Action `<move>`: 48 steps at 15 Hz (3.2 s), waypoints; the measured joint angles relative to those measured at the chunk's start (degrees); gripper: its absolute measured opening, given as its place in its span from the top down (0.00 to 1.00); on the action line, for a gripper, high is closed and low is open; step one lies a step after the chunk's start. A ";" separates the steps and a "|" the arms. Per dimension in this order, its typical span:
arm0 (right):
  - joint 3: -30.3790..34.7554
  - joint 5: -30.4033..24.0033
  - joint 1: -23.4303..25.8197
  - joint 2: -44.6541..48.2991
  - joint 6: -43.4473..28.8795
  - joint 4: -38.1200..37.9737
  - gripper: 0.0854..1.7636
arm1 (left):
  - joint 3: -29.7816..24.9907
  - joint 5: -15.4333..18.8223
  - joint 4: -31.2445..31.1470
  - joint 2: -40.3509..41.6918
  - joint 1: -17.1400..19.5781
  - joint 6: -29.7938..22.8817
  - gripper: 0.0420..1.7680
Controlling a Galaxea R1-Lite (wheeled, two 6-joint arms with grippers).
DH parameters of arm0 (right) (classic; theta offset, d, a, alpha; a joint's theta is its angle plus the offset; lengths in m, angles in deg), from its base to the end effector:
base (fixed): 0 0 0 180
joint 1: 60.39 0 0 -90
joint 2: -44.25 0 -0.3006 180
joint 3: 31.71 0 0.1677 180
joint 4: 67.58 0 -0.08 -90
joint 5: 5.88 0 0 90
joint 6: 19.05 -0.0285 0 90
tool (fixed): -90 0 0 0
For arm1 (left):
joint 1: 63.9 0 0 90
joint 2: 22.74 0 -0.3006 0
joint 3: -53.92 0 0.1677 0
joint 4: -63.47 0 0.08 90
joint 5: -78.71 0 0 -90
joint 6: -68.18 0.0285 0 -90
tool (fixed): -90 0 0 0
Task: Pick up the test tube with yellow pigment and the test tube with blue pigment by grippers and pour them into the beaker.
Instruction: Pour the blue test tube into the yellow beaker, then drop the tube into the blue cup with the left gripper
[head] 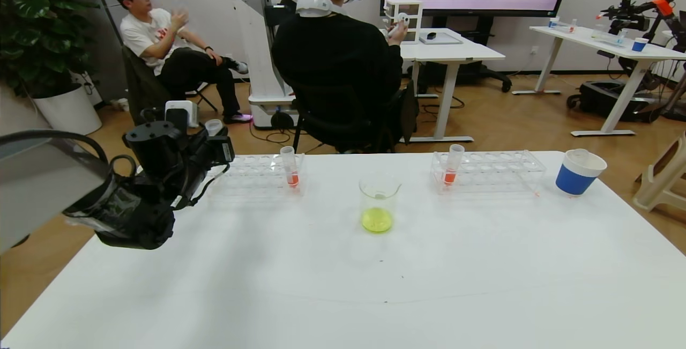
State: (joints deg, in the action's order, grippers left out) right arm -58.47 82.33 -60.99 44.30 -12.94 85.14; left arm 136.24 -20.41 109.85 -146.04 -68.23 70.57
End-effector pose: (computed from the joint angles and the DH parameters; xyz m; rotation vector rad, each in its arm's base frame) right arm -0.0425 0.0004 0.0745 -0.1065 0.0060 0.0421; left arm 0.3985 -0.0256 0.1514 0.0306 -0.0919 0.0855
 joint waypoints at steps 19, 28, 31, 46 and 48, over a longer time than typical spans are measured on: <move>0.00 -0.02 0.00 0.00 -0.02 0.00 0.02 | 11.61 27.44 0.94 0.15 -21.19 22.72 0.73; 0.00 -0.02 0.00 0.00 0.00 0.00 0.02 | 12.48 34.91 2.90 -5.29 -23.06 43.25 0.73; 0.00 -0.02 0.00 0.00 0.00 0.00 0.02 | 12.73 37.08 2.90 -6.12 -23.59 51.74 0.73; 0.00 -0.02 0.00 0.00 0.00 0.00 0.02 | 18.16 47.51 1.83 -11.85 -21.05 71.97 0.73; 0.00 0.00 0.00 0.00 0.00 0.00 0.02 | 19.48 48.99 1.80 -12.84 -20.78 73.70 0.73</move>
State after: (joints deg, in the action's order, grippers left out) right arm -58.47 82.33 -60.99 44.30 -12.94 85.14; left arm 155.72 28.59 111.66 -158.88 -89.02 144.27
